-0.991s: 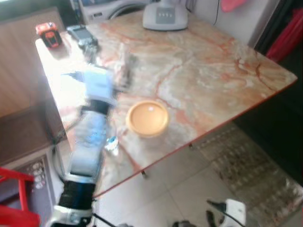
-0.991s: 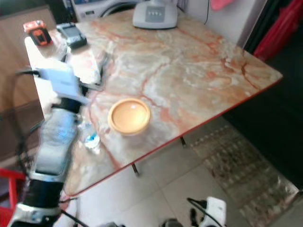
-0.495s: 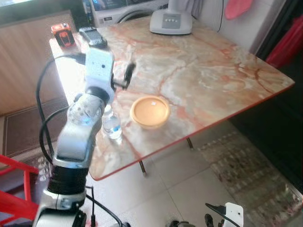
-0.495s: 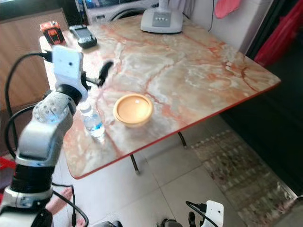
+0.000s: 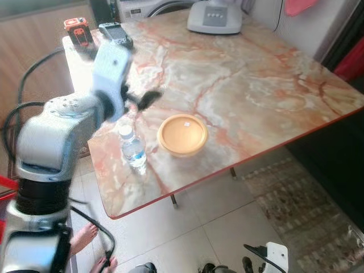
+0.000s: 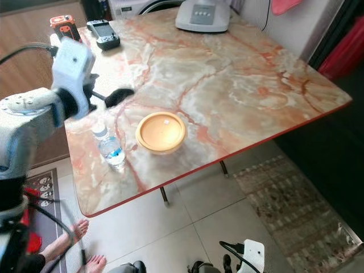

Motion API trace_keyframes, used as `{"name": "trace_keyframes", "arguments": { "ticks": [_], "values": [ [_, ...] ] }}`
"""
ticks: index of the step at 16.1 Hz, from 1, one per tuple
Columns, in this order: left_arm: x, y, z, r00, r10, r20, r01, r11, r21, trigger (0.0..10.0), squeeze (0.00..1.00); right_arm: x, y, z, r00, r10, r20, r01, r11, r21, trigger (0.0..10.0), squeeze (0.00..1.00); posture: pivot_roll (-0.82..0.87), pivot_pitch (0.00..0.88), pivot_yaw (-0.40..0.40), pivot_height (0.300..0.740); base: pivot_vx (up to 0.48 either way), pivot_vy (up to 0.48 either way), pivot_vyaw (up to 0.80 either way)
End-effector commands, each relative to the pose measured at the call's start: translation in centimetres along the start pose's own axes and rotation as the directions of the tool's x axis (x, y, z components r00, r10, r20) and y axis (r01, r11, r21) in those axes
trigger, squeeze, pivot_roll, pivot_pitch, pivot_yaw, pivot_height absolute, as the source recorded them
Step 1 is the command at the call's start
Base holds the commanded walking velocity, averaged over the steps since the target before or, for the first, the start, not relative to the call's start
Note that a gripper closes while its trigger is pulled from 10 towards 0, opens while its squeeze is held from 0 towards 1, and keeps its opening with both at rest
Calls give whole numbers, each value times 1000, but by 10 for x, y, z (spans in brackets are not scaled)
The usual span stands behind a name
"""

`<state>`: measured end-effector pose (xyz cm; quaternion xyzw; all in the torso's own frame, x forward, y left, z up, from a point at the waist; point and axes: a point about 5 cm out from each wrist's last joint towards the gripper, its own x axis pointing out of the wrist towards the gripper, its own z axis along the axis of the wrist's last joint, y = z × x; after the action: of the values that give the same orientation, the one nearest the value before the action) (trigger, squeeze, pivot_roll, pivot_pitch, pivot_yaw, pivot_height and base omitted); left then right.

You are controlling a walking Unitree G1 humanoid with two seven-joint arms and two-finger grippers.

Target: Restocking fridge

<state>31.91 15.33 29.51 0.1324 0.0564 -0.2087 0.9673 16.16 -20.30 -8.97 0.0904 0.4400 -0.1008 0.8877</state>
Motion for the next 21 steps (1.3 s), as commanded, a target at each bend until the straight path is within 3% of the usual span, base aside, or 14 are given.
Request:
{"name": "trace_keyframes", "arguments": {
  "ticks": [1, 4, 5, 9, 16, 21],
  "values": [
    [-4, 3, -3, 997, -23, -77, 23, 1000, -10, 10000, 0, -2, -2, -11, 999, -9, -36, 10, 1000, 12, 10000, 0, 62, 166, 14, 740, 0, 0, 0],
    [-12, 6, -10, 984, -93, -154, 94, 996, -5, 10000, 0, -2, -2, -10, 999, -10, -34, 10, 1000, 13, 10000, 0, 60, 159, 21, 740, 0, 0, 0],
    [-19, 1, -8, 974, -143, -178, 150, 988, 26, 10000, 0, -3, -2, -11, 999, -14, -33, 15, 1000, 17, 10000, 0, 57, 153, 26, 740, 0, 0, 0],
    [-23, -13, -14, 950, -222, -220, 235, 971, 35, 10000, 0, -3, -3, -13, 999, -11, -37, 12, 1000, 13, 10000, 0, 57, 143, 29, 740, 0, 0, 0],
    [-19, -1, -34, 944, -125, -305, 140, 990, 29, 10000, 0, -3, -2, -14, 999, -13, -40, 14, 1000, 15, 10000, 0, 50, 160, 24, 740, 0, 0, 0],
    [-16, 3, -42, 946, -93, -310, 97, 995, -2, 10000, 0, -3, -4, -12, 999, -12, -35, 12, 1000, 8, 10000, 0, 47, 171, 13, 740, 0, 0, 0]
  ]
}}
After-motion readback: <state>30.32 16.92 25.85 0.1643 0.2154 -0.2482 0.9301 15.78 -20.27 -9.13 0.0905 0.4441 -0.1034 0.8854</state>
